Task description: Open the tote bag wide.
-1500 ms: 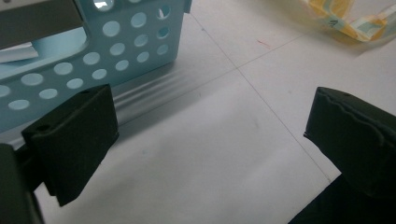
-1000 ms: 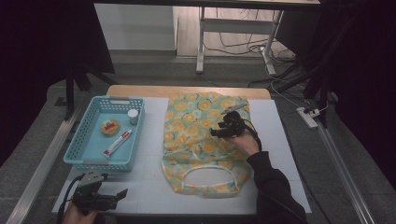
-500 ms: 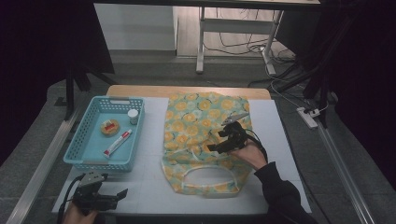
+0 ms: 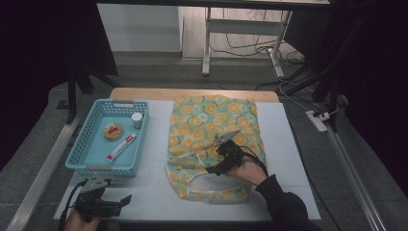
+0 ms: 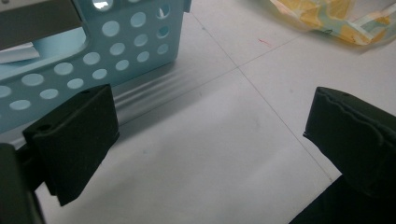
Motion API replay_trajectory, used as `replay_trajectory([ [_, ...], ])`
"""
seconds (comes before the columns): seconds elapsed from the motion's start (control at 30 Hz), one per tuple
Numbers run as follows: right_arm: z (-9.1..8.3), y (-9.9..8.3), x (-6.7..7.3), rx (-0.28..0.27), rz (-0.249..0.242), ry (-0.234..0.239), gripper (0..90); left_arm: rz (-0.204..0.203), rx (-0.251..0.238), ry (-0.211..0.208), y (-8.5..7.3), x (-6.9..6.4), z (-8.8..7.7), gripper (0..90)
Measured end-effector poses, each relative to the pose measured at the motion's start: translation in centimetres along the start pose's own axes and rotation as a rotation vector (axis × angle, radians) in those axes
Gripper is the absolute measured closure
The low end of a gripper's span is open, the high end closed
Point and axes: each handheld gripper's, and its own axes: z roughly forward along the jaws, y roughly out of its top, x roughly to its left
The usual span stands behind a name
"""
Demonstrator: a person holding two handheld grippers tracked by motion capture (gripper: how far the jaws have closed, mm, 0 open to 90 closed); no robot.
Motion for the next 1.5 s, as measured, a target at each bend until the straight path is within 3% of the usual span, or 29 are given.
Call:
replay_trajectory([
  [0.07,0.7,-0.3,-0.2,0.025,-0.024,-0.051,11.9,0.000,0.001,0.000,0.0,0.0,0.0,2.9],
  [0.17,0.8,-0.6,-0.2,0.009,-0.071,-0.099,19.4,0.001,0.003,-0.001,0.0,0.0,0.0,2.9],
  [0.3,0.4,-0.7,-0.4,-0.008,-0.083,-0.089,42.6,0.001,0.004,-0.001,0.0,0.0,0.0,2.9],
  [0.33,0.4,-0.7,-0.4,-0.008,-0.083,-0.089,42.6,0.002,0.004,-0.001,0.0,0.0,0.0,2.9],
  [0.37,0.3,-0.7,-0.4,-0.009,-0.087,-0.086,48.3,0.004,0.005,-0.001,0.0,0.0,0.0,2.9],
  [0.4,0.1,-0.8,-0.4,-0.013,-0.089,-0.078,60.4,0.004,0.005,-0.001,0.0,0.0,0.0,3.0],
  [0.53,-0.1,-0.8,-0.5,-0.008,-0.084,-0.063,82.9,0.004,0.004,0.000,0.0,0.0,0.0,3.0],
  [0.57,-0.1,-0.8,-0.6,-0.005,-0.089,-0.057,84.7,0.004,0.004,0.000,0.0,0.0,0.0,3.0],
  [0.77,-0.4,-0.4,-0.6,0.007,-0.089,-0.017,89.9,0.001,0.005,-0.003,0.0,0.0,0.0,3.0],
  [1.1,-2.4,1.7,-0.5,-0.090,-0.054,0.036,90.0,0.001,0.007,-0.002,0.0,0.0,0.1,3.0],
  [1.3,-3.0,2.9,-0.9,-0.112,-0.028,0.062,90.0,0.000,0.009,-0.002,0.1,0.0,0.1,3.1],
  [1.5,-3.5,4.8,-0.7,-0.121,-0.052,0.057,90.0,-0.002,0.006,-0.003,0.0,0.1,0.1,3.1],
])
